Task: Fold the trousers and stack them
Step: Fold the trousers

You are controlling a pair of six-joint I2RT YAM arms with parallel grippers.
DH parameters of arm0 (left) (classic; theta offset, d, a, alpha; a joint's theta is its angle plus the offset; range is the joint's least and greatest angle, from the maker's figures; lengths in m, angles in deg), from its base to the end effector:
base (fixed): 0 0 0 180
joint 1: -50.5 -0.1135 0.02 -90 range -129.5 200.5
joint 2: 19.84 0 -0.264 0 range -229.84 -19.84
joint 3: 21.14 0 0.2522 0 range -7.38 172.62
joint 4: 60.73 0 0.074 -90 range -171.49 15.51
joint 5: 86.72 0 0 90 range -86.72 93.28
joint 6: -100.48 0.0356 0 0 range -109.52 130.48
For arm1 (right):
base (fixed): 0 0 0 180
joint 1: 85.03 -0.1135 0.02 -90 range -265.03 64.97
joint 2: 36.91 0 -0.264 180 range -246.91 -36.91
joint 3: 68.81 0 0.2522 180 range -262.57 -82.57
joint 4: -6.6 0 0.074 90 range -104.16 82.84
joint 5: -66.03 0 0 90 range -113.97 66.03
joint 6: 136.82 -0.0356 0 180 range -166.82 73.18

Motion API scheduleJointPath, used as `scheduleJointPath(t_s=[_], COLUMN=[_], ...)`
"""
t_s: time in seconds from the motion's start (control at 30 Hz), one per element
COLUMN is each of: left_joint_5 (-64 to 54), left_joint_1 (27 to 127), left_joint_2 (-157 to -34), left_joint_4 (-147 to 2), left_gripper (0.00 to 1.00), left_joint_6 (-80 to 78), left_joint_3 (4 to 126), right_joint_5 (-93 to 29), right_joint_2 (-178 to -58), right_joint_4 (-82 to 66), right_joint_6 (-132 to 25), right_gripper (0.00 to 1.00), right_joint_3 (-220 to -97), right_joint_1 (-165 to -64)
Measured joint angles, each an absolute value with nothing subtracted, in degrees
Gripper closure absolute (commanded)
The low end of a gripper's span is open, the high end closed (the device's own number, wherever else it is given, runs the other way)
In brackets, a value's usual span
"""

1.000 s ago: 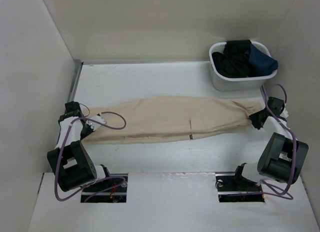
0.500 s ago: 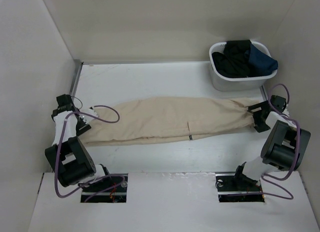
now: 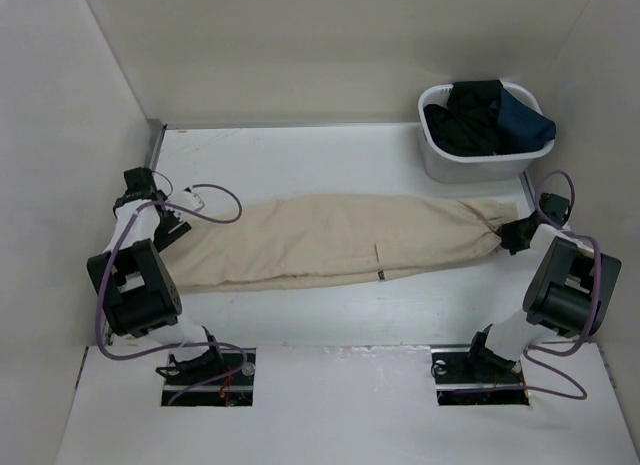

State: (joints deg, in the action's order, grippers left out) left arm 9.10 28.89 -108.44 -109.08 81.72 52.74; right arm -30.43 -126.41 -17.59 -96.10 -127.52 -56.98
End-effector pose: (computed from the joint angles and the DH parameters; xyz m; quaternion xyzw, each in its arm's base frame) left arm 0.2841 0.1164 0.2158 0.3969 0.8865 0.2025 0.1245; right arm 0.2641 -0.1362 0.1588 0.5816 0.7540 0.1081 0.2854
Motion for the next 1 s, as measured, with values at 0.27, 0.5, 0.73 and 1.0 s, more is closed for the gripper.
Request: scheduleJointPath(t_s=[0.27, 0.5, 0.73, 1.0], left_joint_5=[5.2, 7.3, 9.6, 11.3], left_joint_1=[32.3, 37.0, 45.3, 46.7], left_joint_2=[-117.5, -123.2, -128.1, -129.7], left_joint_4=[-106.5, -104.6, -104.0, -103.6], left_gripper=[0.35, 0.34, 0.37, 0.39], left_joint_6=[67.3, 57.5, 52.1, 47.5], left_joint_3=[62.5, 65.1, 65.1, 66.4], right_joint_5=[-23.0, -8.4, 8.9, 18.2], right_joint_2=[-114.0, -100.9, -105.8, -125.6], right_joint_4=[-21.7, -26.4, -26.9, -32.7], right_joint_6=[-90.2, -73.0, -63.4, -67.0], right_gripper=[1.00, 1.00, 1.00, 1.00], right_joint_3=[-127.2, -138.6, -145.8, -147.7], right_joint_1=[-57.0, -69.3, -109.7, -133.1])
